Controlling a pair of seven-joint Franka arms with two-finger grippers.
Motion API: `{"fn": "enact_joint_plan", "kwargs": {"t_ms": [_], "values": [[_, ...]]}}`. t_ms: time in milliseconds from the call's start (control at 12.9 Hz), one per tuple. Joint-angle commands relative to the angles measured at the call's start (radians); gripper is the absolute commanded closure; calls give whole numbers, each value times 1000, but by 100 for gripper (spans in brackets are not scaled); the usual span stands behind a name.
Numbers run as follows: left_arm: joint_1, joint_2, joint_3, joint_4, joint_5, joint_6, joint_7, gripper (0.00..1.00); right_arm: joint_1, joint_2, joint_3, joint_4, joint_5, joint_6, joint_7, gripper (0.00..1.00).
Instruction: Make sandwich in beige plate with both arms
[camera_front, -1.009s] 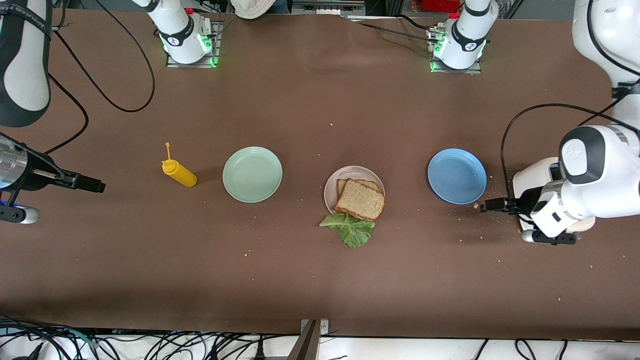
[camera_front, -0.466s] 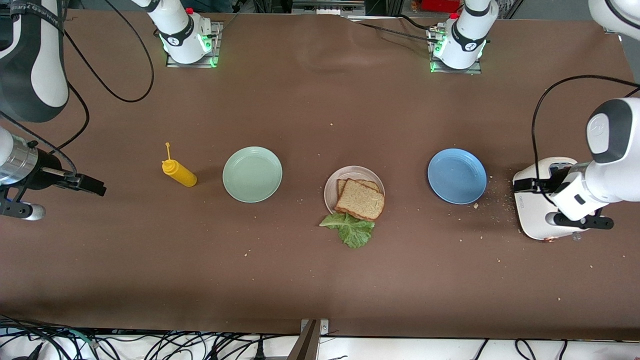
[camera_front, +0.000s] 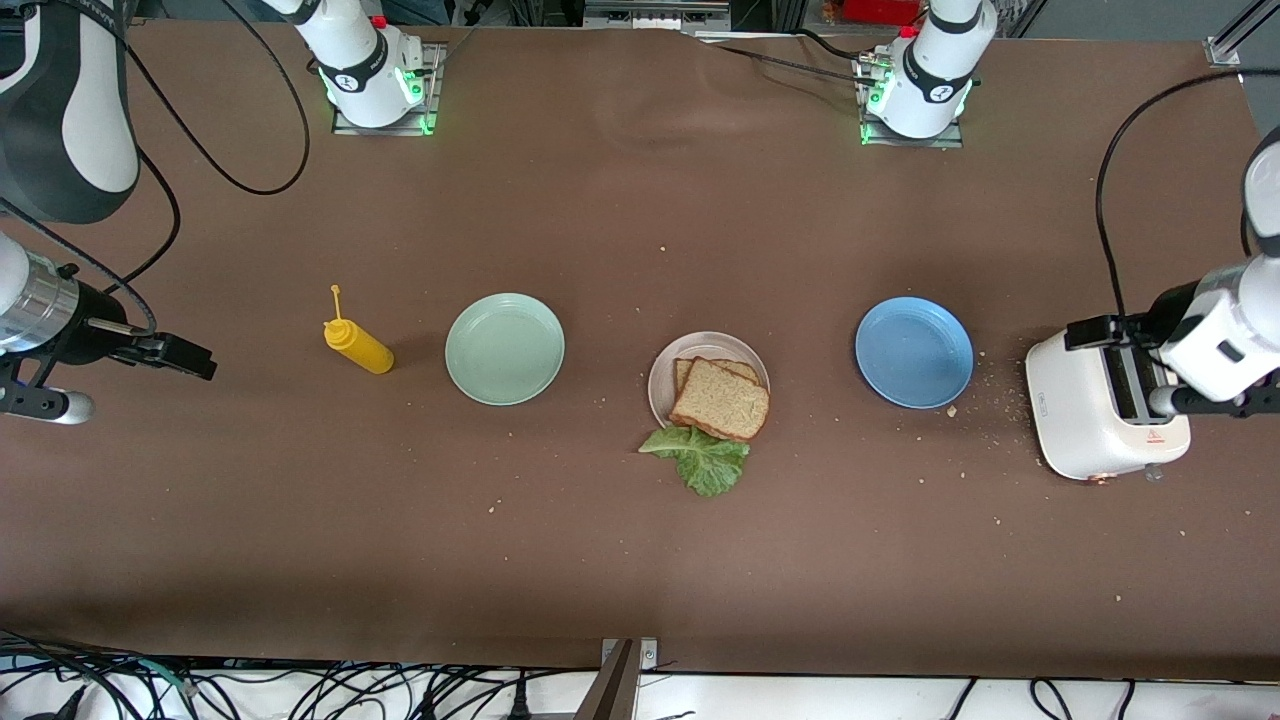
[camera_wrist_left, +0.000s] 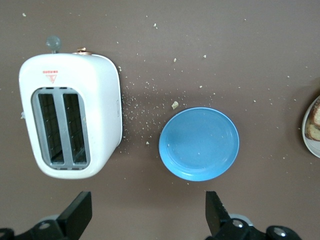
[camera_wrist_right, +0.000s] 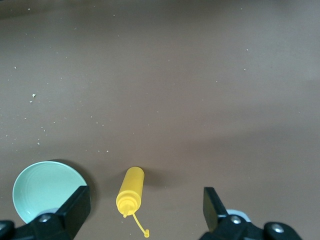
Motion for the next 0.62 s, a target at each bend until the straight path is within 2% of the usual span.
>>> {"fn": "enact_joint_plan", "kwargs": {"t_ms": [0,78,233,543], "values": [[-48,-191,25,-197,36,5,-45,0,2,-34,4,-43,-11,19,13,0],[-82,-221,63,-219,36,5,-44,0,2,-34,4,-43,-11,20,13,0],[-98,-262,70,-238,36,-11,-42,0,2,-34,6,-43,-11,19,13,0],[-108,-296,70,-184,27,-54,-49,0,4,-31,6,-43,-11,19,10,0]]}}
